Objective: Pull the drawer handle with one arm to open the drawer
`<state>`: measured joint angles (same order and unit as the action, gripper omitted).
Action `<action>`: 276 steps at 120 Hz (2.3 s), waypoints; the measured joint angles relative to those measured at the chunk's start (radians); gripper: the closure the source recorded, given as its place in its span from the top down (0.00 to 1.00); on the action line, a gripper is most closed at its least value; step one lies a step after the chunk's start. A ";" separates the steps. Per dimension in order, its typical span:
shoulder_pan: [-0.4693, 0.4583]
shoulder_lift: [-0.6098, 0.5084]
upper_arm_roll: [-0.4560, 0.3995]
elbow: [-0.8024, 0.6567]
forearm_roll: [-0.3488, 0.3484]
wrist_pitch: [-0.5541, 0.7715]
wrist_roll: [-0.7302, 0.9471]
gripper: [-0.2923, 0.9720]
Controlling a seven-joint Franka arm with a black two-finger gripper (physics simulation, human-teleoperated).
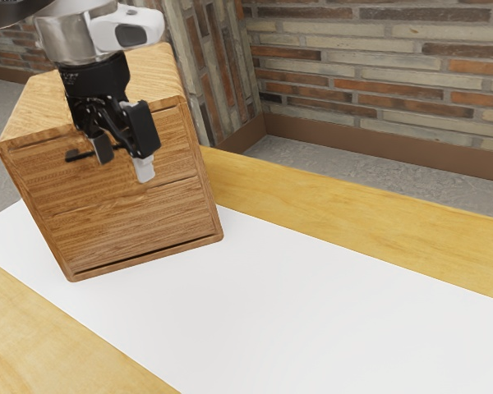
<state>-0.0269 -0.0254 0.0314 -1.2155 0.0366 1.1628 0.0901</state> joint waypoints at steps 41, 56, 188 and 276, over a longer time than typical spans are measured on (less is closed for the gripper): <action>0.011 -0.013 0.040 0.005 -0.040 0.261 0.127 0.77; 0.014 -0.032 0.035 0.002 -0.050 0.260 0.241 0.77; -0.003 -0.349 0.307 -0.495 0.054 0.483 0.988 0.77; -0.002 -0.192 0.322 -0.498 0.053 0.702 1.040 0.77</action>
<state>-0.0290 -0.2179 0.3529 -1.7138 0.0898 1.8643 1.1305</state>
